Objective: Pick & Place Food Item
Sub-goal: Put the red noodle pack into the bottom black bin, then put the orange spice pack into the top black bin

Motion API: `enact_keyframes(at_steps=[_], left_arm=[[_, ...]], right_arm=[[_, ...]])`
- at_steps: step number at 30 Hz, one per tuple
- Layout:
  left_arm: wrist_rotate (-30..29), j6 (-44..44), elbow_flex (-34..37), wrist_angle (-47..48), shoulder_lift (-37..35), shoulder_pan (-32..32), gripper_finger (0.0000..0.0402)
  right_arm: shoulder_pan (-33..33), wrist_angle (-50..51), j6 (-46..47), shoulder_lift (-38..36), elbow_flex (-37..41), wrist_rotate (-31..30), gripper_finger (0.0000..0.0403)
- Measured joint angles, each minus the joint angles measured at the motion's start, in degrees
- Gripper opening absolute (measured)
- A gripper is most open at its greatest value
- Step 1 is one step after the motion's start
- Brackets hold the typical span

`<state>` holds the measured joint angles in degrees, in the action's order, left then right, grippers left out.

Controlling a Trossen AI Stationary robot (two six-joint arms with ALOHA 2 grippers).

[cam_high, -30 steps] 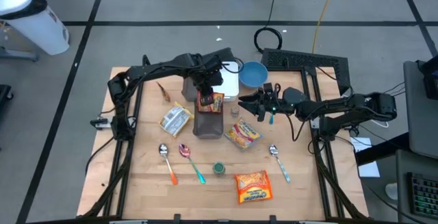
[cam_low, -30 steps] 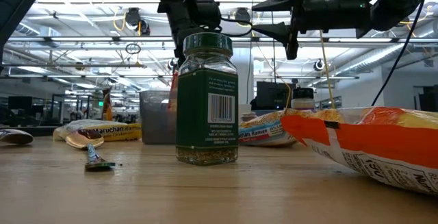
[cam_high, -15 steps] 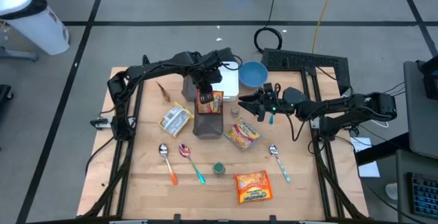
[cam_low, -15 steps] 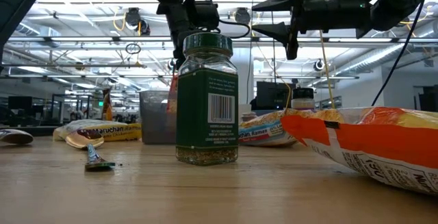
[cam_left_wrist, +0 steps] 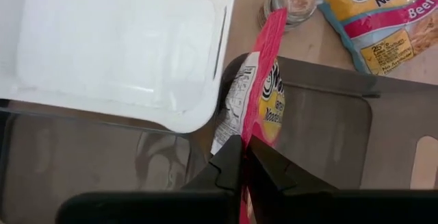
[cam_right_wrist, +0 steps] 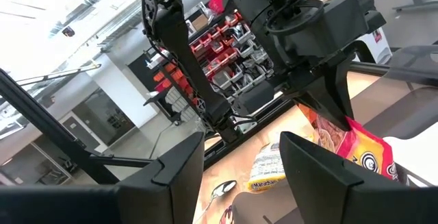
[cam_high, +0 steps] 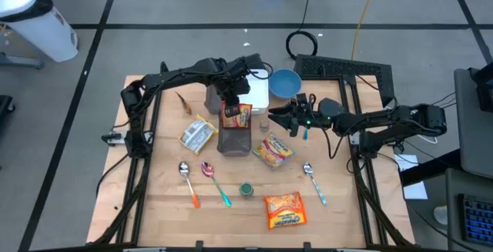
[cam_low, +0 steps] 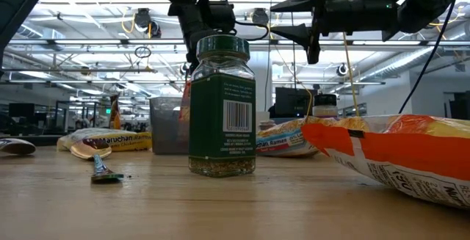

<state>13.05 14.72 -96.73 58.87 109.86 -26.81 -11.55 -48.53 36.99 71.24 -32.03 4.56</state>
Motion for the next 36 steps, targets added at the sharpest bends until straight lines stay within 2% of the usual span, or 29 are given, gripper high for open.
enact_keyframes(at_steps=[7,17,23,30,36], left_arm=[[0.47,0.05,0.00,0.06,0.00,0.00,0.0030],[-1.58,-1.71,0.00,0.11,0.00,-0.02,0.0138],[-4.54,-1.03,-0.02,1.09,-0.52,0.00,0.0180],[-9.41,0.44,-0.26,1.03,-5.37,-0.81,0.0193],[-12.13,-1.17,-0.28,1.20,-14.24,-2.41,0.0187]], right_arm=[[0.00,0.00,-0.12,0.00,0.00,0.00,0.0185],[0.00,0.00,-0.15,0.00,0.00,0.02,0.0185],[0.00,-0.01,-0.15,0.00,0.00,0.02,0.0185],[0.00,-0.01,-0.03,0.00,0.00,0.02,0.0185],[0.00,-0.02,0.02,0.00,0.00,0.02,0.0185]])
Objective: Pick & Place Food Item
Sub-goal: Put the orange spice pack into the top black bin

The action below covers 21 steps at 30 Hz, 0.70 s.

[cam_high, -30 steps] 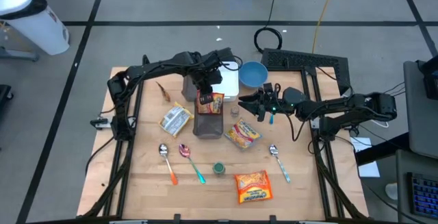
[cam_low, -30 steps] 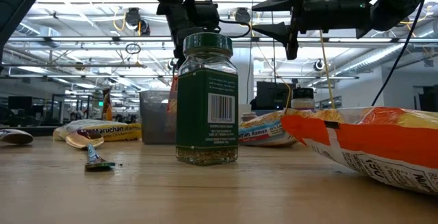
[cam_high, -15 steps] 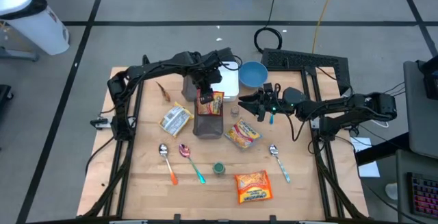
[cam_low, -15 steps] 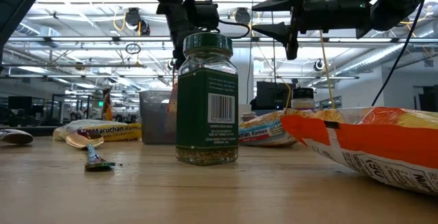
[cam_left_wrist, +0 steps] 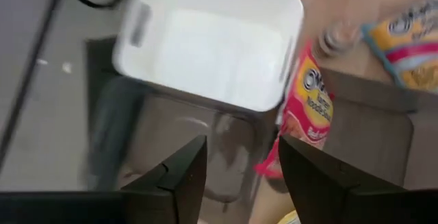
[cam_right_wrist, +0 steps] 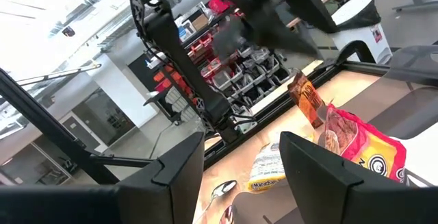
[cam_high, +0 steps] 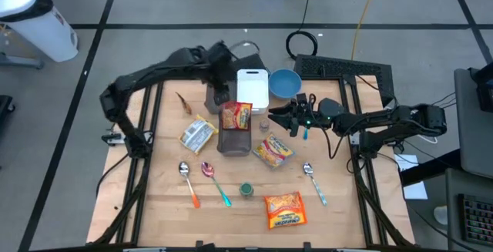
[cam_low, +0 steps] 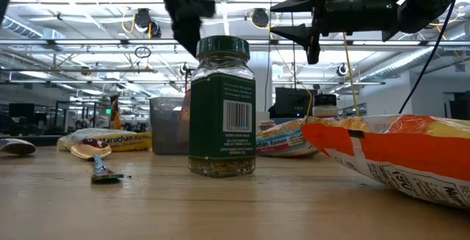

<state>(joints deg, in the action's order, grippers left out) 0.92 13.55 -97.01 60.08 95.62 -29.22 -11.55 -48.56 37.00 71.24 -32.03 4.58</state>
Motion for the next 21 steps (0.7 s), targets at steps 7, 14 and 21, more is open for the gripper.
enact_keyframes(at_steps=[7,14,21], left_arm=[[-6.99,-2.53,-0.04,0.13,-12.57,-0.43,0.0186],[-8.47,-9.05,-0.07,-0.64,-21.18,-0.32,0.0186],[-8.45,-19.34,-0.07,-2.10,-25.25,-0.32,0.0186]], right_arm=[[0.00,0.00,0.81,0.00,0.00,0.00,0.0185],[0.01,0.00,1.32,0.00,0.00,0.00,0.0185],[0.02,0.00,4.06,0.00,0.00,0.00,0.0185]])
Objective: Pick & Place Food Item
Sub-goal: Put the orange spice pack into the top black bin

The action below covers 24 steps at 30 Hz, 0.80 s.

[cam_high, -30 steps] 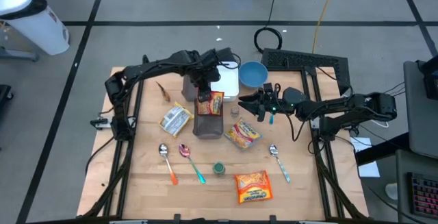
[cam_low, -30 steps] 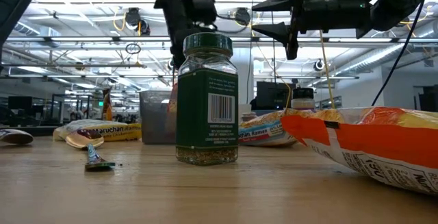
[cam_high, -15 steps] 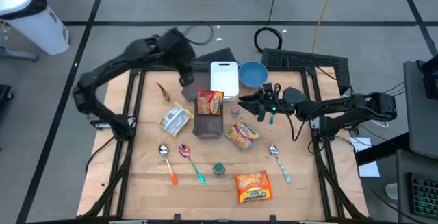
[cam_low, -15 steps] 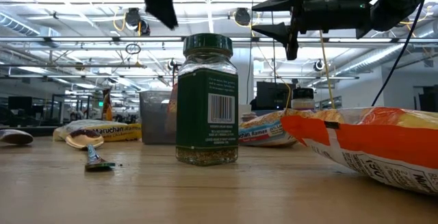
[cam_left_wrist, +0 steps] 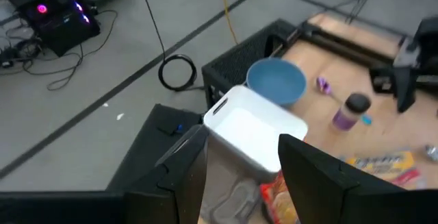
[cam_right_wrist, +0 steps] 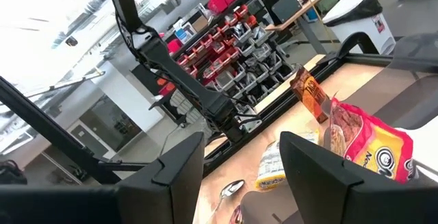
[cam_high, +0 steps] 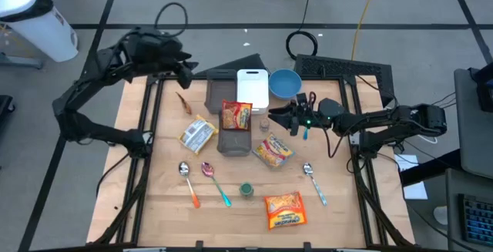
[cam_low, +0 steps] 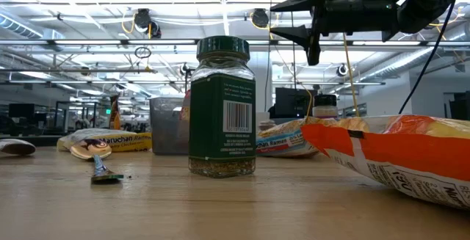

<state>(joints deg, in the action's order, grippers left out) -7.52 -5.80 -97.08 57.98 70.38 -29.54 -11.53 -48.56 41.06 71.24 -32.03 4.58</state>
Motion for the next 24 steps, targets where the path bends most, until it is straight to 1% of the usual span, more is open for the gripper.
enact_keyframes(at_steps=[5,9,13,18,22,24], left_arm=[[0.08,-2.69,0.00,-2.43,-0.01,0.00,0.0186],[-0.15,-3.33,0.00,-7.23,0.56,-0.09,0.0187],[1.13,-5.39,0.00,-7.93,2.28,-0.09,0.0186],[2.53,-11.48,0.00,-3.73,2.74,0.12,0.0186],[2.36,-18.36,0.00,0.75,2.64,1.73,0.0186],[1.00,-21.92,0.04,4.03,1.81,2.81,0.0186]], right_arm=[[0.02,0.00,1.70,0.00,0.00,0.16,0.0185],[0.31,0.41,1.77,0.00,0.00,0.16,0.0185],[1.49,0.84,1.79,0.00,0.00,0.21,0.0185],[4.24,1.68,1.79,0.00,0.00,0.20,0.0185],[5.75,1.90,1.16,0.00,0.00,0.16,0.0185],[6.03,1.74,0.26,0.00,0.00,0.07,0.0185]])
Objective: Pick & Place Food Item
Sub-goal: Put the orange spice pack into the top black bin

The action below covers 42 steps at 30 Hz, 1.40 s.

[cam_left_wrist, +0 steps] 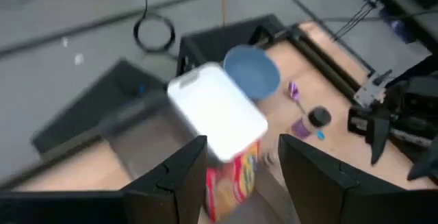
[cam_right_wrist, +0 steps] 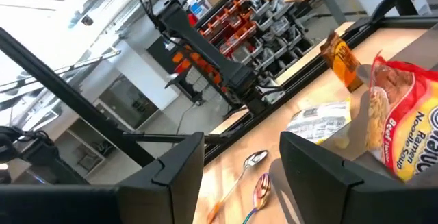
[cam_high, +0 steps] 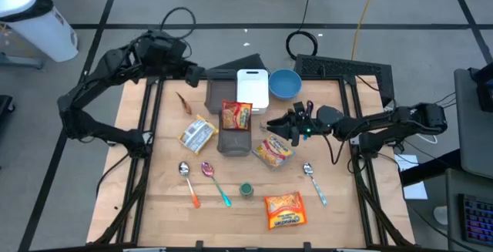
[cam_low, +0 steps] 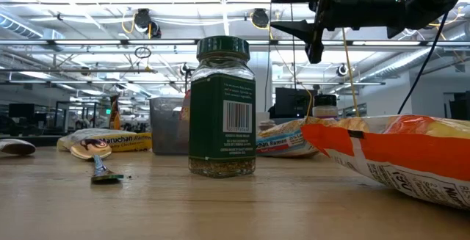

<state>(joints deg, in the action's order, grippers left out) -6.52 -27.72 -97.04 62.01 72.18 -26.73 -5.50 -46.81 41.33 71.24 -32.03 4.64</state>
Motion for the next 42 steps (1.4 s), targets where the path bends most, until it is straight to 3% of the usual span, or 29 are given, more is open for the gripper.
enact_keyframes(at_steps=[6,12,18,21,25,29,34,38,42], left_arm=[[-11.02,-15.36,-0.04,11.00,-1.38,3.82,0.0186],[-16.58,-33.02,-0.02,24.12,-1.49,4.75,0.0186],[-19.42,-38.43,3.92,26.35,-0.35,2.54,0.0186],[-17.85,-37.55,9.82,22.75,-0.42,-0.98,0.0186],[-13.77,-36.15,18.44,16.54,-0.35,-6.28,0.0186],[-6.27,-33.08,26.04,6.19,-0.35,-11.14,0.0186],[2.81,-29.94,32.58,-3.22,-0.35,-15.32,0.0186],[5.01,-32.88,34.23,-2.12,-0.35,-16.56,0.0186],[5.04,-35.81,33.53,-0.99,-1.20,-16.76,0.0186]], right_arm=[[-0.11,-0.05,-0.69,0.00,0.00,-0.17,0.0185],[-1.30,-1.13,-8.16,0.00,0.00,-0.21,0.0185],[-7.44,-2.30,-12.59,0.00,-1.37,-0.15,0.0185],[-11.26,2.35,-14.02,0.00,-5.29,1.94,0.0185],[-15.26,16.53,-20.43,-0.20,-13.45,8.88,0.0185],[-18.28,30.33,-30.03,-0.22,-21.00,8.85,0.0185],[-22.92,31.55,-32.44,-0.28,-24.51,8.77,0.0185],[-26.71,32.23,-28.88,-0.26,-24.72,9.41,0.0185],[-29.42,34.53,-29.80,-0.24,-24.72,15.91,0.0185]])
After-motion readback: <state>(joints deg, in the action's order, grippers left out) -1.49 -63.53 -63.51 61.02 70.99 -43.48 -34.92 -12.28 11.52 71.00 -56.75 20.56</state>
